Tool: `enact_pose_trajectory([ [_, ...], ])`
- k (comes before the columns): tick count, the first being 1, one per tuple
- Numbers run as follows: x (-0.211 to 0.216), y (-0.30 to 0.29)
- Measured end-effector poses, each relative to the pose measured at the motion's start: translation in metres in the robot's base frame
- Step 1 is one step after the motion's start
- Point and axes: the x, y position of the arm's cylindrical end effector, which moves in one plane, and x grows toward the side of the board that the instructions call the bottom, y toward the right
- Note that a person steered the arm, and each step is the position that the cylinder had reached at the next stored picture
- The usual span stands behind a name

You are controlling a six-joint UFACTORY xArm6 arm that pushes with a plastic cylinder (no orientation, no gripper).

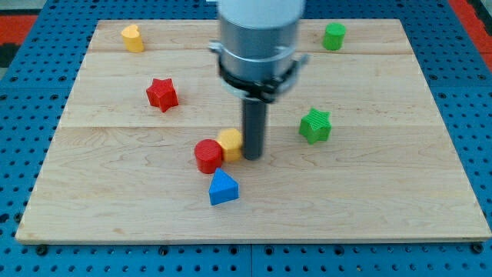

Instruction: Move your arm to the center left

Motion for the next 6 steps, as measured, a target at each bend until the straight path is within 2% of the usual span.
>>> enact_pose_trajectory([
  [1, -0.061, -0.077],
  [2, -0.082, -0.046],
  [3, -0.138, -0.063],
  [4, -0.152, -0.167],
  [5, -0.134, -0.161],
  [6, -0.084, -0.078],
])
